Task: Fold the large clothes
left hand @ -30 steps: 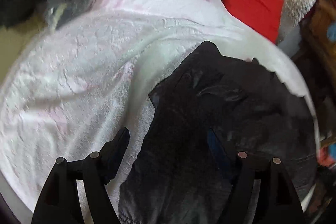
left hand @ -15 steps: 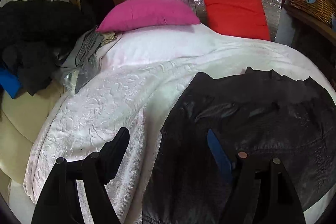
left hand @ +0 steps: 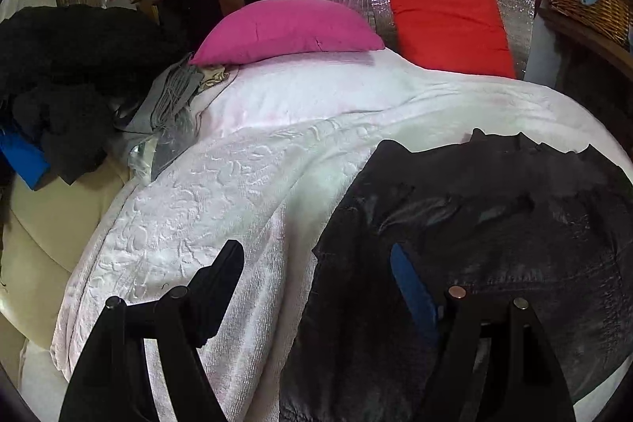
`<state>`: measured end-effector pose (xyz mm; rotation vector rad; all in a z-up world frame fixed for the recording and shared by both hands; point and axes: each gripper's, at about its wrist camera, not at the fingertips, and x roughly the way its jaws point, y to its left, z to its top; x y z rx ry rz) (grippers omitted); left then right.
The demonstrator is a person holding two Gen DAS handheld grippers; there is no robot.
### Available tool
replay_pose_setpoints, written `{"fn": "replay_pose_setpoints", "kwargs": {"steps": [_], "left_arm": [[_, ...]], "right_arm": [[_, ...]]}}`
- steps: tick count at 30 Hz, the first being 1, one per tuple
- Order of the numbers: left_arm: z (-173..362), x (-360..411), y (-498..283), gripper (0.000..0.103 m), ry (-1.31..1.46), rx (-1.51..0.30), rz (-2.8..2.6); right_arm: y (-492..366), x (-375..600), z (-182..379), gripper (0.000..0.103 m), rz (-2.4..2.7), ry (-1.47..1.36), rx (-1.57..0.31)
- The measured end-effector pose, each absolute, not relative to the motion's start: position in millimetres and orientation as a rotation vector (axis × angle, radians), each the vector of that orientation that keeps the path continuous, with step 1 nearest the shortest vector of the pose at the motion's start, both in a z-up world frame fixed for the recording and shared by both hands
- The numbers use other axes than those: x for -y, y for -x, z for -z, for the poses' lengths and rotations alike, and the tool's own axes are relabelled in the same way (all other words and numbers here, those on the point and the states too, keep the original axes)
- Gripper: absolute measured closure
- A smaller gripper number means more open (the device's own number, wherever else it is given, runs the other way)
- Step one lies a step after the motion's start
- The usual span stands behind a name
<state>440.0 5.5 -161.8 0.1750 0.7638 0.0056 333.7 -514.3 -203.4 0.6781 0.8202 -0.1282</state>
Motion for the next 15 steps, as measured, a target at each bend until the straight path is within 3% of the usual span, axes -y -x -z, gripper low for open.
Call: {"fn": "replay_pose_setpoints", "kwargs": {"steps": [4, 8, 15], "left_arm": [[159, -16, -445, 0.025, -0.083, -0.8, 0.117], [158, -54, -457, 0.012, 0.261, -0.883, 0.4], [191, -96, -482, 0.012, 0.547, -1.051, 0.49]], "right_arm": [[-334, 518, 207, 0.023, 0.114, -0.682, -0.827], [-335, 524, 215, 0.022, 0.076, -0.708, -0.847], [-330, 538, 225, 0.022, 0.038, -0.768, -0.853]]}}
